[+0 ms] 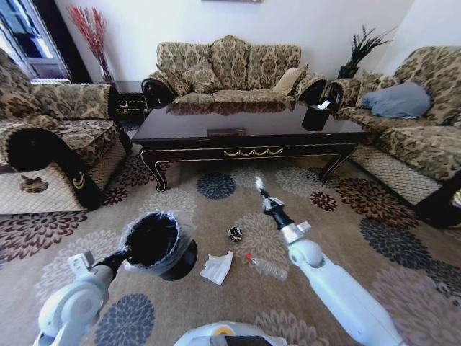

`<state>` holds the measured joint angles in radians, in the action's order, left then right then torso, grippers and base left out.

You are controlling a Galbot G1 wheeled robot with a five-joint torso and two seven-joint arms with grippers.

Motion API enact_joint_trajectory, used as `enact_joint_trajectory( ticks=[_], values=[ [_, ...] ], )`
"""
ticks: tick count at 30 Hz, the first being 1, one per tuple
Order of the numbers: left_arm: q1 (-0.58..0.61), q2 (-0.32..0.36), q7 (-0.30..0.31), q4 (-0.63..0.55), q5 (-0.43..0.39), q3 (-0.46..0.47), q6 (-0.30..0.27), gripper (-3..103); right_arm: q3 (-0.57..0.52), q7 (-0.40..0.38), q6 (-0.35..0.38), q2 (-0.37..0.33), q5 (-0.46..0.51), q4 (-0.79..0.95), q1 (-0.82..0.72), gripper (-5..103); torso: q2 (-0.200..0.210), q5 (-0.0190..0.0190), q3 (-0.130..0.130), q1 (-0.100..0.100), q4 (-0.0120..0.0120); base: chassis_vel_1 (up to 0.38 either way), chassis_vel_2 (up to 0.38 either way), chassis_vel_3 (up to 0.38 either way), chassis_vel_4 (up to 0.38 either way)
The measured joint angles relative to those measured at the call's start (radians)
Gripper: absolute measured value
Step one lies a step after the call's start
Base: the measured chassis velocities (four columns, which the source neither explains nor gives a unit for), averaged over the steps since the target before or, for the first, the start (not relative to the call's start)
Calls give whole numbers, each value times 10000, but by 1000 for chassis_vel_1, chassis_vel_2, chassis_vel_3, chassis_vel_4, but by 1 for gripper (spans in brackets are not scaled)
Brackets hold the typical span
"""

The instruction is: Move to the front of the table and pick up the trash from the floor, then place it into the trash bin.

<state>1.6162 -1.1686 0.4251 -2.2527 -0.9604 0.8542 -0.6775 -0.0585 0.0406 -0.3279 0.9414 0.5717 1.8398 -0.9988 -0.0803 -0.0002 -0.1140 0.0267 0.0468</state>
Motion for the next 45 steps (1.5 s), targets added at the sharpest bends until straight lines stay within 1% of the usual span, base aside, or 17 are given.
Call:
enact_joint_trajectory(
  ticks=[2,4,6,7,10,12,15,17,18,21,22,26,32,37,41,44,45],
  values=[
    [-19,20,-6,40,30,-55,0,3,136,103,-15,-7,1,139,18,0,0,1,0,0,0,0,0,0,0],
    [-57,76,-37,127,102,-175,0,3,614,698,-205,-123,1,439,37,0,0,1,0,1,1,0,0,0,0],
    [-74,91,-47,164,139,-229,0,3,914,1067,-338,-229,-15,529,37,0,0,1,0,1,1,0,0,0,0],
    [-74,91,-47,164,139,-229,0,3,914,1067,-338,-229,-15,529,37,0,0,1,0,1,1,0,0,0,0],
    [-144,95,-66,261,186,-328,0,3,1648,1386,-519,-451,-130,576,140,0,0,3,0,0,2,0,0,0,0],
    [-166,88,-66,276,190,-354,0,3,1795,1428,-562,-497,-163,576,190,0,0,3,0,0,2,0,0,0,0],
    [-206,0,-78,281,193,-453,13,3,2455,1589,-728,-639,-318,542,446,0,0,3,0,1,2,0,0,0,0],
    [-207,-31,-79,278,196,-479,16,3,2599,1642,-761,-651,-344,501,536,0,1,3,0,1,2,0,0,0,0],
    [-207,-65,-82,271,208,-512,17,3,2835,1740,-805,-645,-390,430,653,0,0,2,0,0,1,0,0,0,0],
    [-210,-109,-83,271,268,-550,16,3,3262,1913,-877,-511,-519,211,951,0,0,2,0,1,2,0,0,0,0],
    [-210,-109,-83,271,268,-550,16,3,3262,1913,-877,-511,-519,211,951,0,0,2,0,1,2,0,0,0,0],
    [-209,-198,-85,281,311,-593,22,3,3834,1986,-946,-232,-641,-4,1277,0,0,2,0,1,1,0,0,0,0],
    [-304,-208,-75,371,462,-766,22,3,4335,2225,-1156,0,-833,-313,1717,0,0,2,0,1,1,0,0,0,0],
    [-448,-101,-37,512,654,-1023,-34,3,4833,2363,-1243,165,-895,-674,2275,0,0,2,0,1,1,0,0,0,0],
    [-578,69,-45,570,970,-1350,-104,3,5256,2512,-1349,302,-994,-1035,2650,0,0,2,0,1,3,0,0,0,0],
    [-634,152,-49,590,1197,-1495,-144,3,5844,2633,-1491,623,-1087,-1590,3128,0,0,1,-1,1,3,0,0,0,0],
    [-634,152,-49,590,1197,-1495,-144,3,5844,2633,-1491,623,-1087,-1590,3128,0,0,1,-1,1,3,0,0,0,0]
  ],
)
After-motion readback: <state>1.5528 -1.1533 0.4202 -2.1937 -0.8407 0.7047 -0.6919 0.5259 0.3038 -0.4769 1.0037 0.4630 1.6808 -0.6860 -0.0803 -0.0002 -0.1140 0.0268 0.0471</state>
